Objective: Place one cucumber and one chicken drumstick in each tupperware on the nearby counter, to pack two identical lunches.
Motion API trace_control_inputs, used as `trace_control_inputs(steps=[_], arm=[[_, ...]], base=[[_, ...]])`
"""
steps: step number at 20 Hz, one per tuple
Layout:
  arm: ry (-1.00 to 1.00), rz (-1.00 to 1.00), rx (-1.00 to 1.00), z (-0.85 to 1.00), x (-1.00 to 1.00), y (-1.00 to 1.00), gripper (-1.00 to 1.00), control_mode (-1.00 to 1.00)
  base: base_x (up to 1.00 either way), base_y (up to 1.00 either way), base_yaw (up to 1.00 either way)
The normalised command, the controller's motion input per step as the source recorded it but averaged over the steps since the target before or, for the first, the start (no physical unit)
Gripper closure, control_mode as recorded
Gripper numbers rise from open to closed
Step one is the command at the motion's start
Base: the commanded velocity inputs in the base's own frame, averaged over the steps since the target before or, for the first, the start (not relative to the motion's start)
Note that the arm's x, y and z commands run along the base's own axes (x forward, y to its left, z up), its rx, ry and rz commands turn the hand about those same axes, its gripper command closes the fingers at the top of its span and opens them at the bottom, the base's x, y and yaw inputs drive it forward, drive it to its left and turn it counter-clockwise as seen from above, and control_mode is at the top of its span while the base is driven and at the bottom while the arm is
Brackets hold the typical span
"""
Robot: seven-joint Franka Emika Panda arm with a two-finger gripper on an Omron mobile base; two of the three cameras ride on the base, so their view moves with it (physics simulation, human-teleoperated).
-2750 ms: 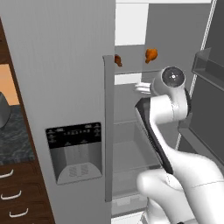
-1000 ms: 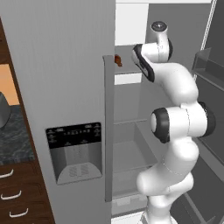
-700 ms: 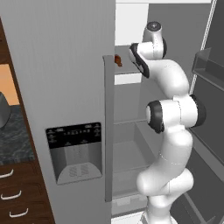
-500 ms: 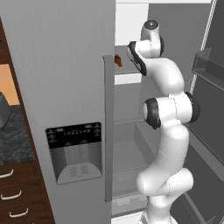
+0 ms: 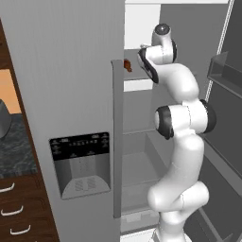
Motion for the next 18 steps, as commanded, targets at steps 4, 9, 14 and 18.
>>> trace_control_inputs(steps=[4,9,14,18], arm=[[-0.51,0.00,-0.03,-0.43,-0.84,0.06,1.00,-1.00],[-0.05,0.00,0.00,0.13,-1.00,0.16,1.00,-1.00],[0.18,0.00,0.00,0.63,-1.00,0.31,1.00,-1.00],[0.40,0.00,0.00,0.67,-1.00,0.64,1.00,-1.00]], base=[[0.00,0.00,0.00],[0.00,0.00,0.00],[0.00,0.00,0.00],[0.00,0.00,0.00]])
